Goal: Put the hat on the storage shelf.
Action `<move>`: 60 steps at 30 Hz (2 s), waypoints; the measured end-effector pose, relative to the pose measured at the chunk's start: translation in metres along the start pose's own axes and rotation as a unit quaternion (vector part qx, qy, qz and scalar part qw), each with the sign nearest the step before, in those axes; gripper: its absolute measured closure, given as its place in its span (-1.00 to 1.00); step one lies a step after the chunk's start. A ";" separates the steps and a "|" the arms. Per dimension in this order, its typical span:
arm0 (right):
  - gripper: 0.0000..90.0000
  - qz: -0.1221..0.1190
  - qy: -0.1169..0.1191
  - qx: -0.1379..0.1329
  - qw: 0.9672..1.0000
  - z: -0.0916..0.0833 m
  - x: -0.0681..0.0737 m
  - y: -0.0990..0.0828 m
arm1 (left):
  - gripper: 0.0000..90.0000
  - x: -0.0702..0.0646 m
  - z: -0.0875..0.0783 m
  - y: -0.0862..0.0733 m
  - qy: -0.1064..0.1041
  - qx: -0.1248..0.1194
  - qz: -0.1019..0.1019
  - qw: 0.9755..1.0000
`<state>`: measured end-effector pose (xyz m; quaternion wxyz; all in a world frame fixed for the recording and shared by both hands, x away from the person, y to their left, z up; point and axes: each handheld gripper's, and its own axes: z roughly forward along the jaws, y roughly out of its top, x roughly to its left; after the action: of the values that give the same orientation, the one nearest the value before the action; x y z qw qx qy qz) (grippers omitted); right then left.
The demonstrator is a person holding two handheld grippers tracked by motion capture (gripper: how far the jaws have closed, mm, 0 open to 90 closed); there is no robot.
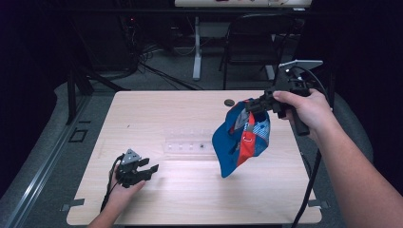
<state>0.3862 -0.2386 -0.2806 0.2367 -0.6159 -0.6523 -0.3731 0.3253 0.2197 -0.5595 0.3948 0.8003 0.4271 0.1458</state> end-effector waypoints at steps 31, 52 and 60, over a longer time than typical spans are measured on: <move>0.74 0.000 0.010 -0.030 0.999 0.036 0.028 0.043 | 0.09 0.001 -0.001 0.000 -0.003 -0.003 0.001 1.000; 0.74 0.014 0.002 -0.058 0.998 0.060 0.026 0.063 | 0.09 0.001 -0.001 0.000 -0.005 -0.005 0.002 1.000; 0.74 0.024 -0.003 -0.065 0.998 0.063 0.019 0.065 | 0.09 0.001 -0.001 0.000 -0.005 -0.005 0.002 1.000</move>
<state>0.4569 -0.1805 -0.2914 0.2033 -0.6463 -0.6125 -0.4073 0.3259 0.2208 -0.5588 0.4005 0.8000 0.4228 0.1445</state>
